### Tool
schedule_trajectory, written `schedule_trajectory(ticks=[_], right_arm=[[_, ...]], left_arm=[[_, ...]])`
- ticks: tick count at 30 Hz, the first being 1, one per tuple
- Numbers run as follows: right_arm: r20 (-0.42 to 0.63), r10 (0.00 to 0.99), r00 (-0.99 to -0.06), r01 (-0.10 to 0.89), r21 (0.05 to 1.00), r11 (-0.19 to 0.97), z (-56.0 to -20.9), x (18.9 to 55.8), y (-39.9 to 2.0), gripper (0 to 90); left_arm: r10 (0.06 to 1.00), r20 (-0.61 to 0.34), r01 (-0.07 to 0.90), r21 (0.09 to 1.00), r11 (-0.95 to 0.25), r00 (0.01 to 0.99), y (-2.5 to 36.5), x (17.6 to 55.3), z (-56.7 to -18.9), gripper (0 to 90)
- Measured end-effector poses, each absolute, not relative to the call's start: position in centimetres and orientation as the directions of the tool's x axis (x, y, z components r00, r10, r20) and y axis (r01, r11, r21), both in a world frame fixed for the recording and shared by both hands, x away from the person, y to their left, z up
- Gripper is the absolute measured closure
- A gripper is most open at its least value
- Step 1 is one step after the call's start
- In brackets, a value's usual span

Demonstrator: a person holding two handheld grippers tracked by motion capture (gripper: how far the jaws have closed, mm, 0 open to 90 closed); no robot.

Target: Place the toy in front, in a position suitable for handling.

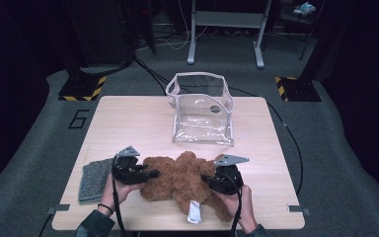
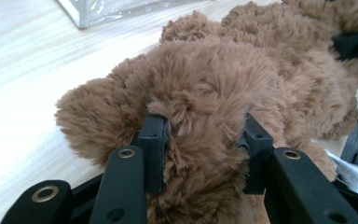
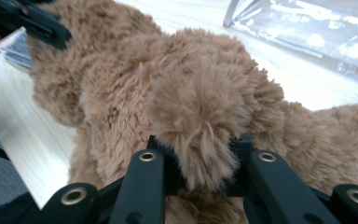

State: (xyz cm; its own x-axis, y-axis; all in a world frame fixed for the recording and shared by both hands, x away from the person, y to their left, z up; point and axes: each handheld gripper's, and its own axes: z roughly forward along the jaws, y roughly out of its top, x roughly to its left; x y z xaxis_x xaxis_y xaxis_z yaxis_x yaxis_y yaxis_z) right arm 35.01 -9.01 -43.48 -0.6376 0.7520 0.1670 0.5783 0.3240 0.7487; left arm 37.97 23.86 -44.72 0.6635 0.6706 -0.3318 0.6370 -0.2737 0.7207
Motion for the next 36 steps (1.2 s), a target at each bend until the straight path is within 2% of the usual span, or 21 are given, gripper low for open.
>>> schedule_trajectory(ticks=[2, 4, 9, 13, 20, 22, 26, 31, 36], right_arm=[[0.18, 0.75, -0.636, 0.58, 0.753, 0.311, -43.7, 35.1, -9.3, 70.1], [0.166, 0.762, -0.627, 0.574, 0.759, 0.307, -43.4, 35.1, -9.7, 61.6], [0.149, 0.774, -0.616, 0.551, 0.784, 0.287, -42.5, 34.9, -11.9, 31.6], [0.169, 0.788, -0.593, 0.533, 0.816, 0.226, -41.8, 34.8, -14.6, 18.9], [0.159, 0.836, -0.525, 0.53, 0.83, 0.174, -41.7, 35.0, -18.4, 9.2], [0.112, 0.864, -0.491, 0.528, 0.827, 0.192, -42.4, 35.3, -19.4, 7.6], [0.077, 0.9, -0.429, 0.567, 0.799, 0.202, -45.3, 36.5, -21.3, 5.3], [0.103, 0.926, -0.363, 0.627, 0.762, 0.161, -48.8, 37.9, -23.0, 4.3], [0.102, 0.932, -0.348, 0.645, 0.747, 0.159, -50.3, 38.8, -23.5, 5.3]], left_arm=[[0.67, -0.32, 0.629, 0.724, -0.283, 0.67, 23.8, 37.9, -44.6, 59.8], [0.673, -0.334, 0.639, 0.72, -0.27, 0.66, 23.8, 37.8, -44.5, 56.0], [0.684, -0.375, 0.657, 0.726, -0.203, 0.626, 24.3, 37.6, -43.9, 37.4], [0.707, -0.362, 0.647, 0.741, -0.177, 0.608, 24.6, 37.4, -42.9, 29.9], [0.753, -0.306, 0.622, 0.764, -0.171, 0.582, 24.6, 37.9, -40.9, 21.0], [0.764, -0.298, 0.619, 0.768, -0.164, 0.573, 24.5, 38.3, -40.4, 18.5], [0.783, -0.269, 0.611, 0.772, -0.173, 0.561, 24.2, 39.5, -39.6, 17.2], [0.796, -0.228, 0.606, 0.768, -0.207, 0.561, 23.2, 40.9, -38.7, 15.2], [0.794, -0.211, 0.599, 0.769, -0.226, 0.57, 21.9, 41.4, -39.1, 15.2]])
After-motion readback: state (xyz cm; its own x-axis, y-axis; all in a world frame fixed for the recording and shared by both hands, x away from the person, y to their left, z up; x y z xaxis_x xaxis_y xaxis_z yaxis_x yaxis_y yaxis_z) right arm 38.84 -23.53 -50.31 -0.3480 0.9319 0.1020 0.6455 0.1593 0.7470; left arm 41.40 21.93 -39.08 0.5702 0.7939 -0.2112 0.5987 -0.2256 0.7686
